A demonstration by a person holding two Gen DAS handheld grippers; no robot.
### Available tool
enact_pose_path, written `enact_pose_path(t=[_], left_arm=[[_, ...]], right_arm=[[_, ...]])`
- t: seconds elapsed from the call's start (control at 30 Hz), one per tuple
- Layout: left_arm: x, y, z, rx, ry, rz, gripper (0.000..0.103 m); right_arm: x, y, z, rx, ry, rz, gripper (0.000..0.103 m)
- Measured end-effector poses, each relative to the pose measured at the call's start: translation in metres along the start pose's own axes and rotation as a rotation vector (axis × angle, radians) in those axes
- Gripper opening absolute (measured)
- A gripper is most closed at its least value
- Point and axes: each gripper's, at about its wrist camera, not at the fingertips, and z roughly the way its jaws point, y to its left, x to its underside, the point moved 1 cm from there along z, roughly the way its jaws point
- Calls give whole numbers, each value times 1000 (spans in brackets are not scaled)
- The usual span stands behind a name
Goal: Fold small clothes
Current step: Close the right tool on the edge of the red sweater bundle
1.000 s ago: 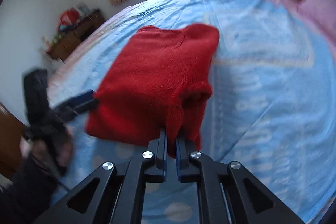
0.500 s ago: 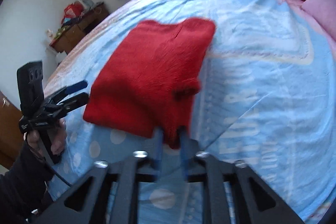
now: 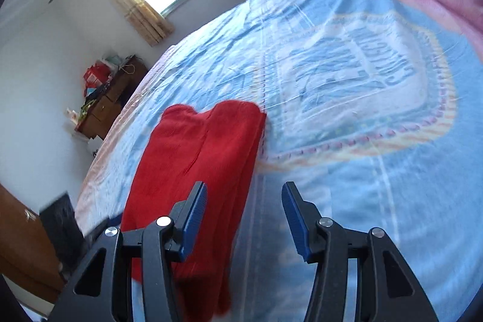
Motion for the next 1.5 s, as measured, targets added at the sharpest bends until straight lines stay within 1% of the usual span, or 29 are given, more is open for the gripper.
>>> enact_pose_path(t=[0.03, 0.07, 0.2, 0.3, 0.37, 0.57, 0.7, 0.8, 0.93, 1.1, 1.17, 1.27, 1.33, 1.43, 1.5], left_arm=[[0, 1, 1, 3, 5, -2, 103], [0, 1, 3, 8, 14, -6, 103], [2, 8, 7, 44, 34, -47, 103], [3, 6, 6, 42, 33, -44, 103], [3, 4, 6, 37, 33, -39, 103], [2, 5, 8, 42, 37, -42, 103], [2, 6, 9, 44, 40, -43, 103], [2, 6, 10, 45, 41, -44, 103], [1, 7, 10, 51, 44, -46, 103], [1, 8, 10, 57, 45, -51, 103], [1, 8, 10, 54, 43, -56, 103], [1, 8, 10, 59, 47, -60, 103], [1, 10, 10, 69, 45, -65, 103], [2, 10, 8, 79, 41, -57, 103], [2, 8, 8, 93, 44, -49, 99]], right_arm=[[-5, -2, 7, -5, 6, 11, 59], [-10, -5, 14, -21, 12, 22, 60], [-22, -11, 37, -81, 34, 71, 60], [-27, -14, 56, -84, 50, 90, 60], [-26, -12, 67, -91, 58, 84, 60], [-31, -9, 79, -112, 43, 87, 60], [-32, 2, 87, -131, 66, 32, 60], [-31, 6, 89, -146, 78, 14, 55], [-33, 1, 94, -147, 79, 46, 43], [-32, -14, 93, -202, 74, 117, 41], [-31, -17, 93, -211, 66, 130, 39], [-29, -10, 91, -182, 50, 89, 38], [-27, -2, 90, -156, 39, 43, 34], [-26, 3, 90, -152, 33, 15, 30], [-26, 1, 91, -158, 29, 17, 29]])
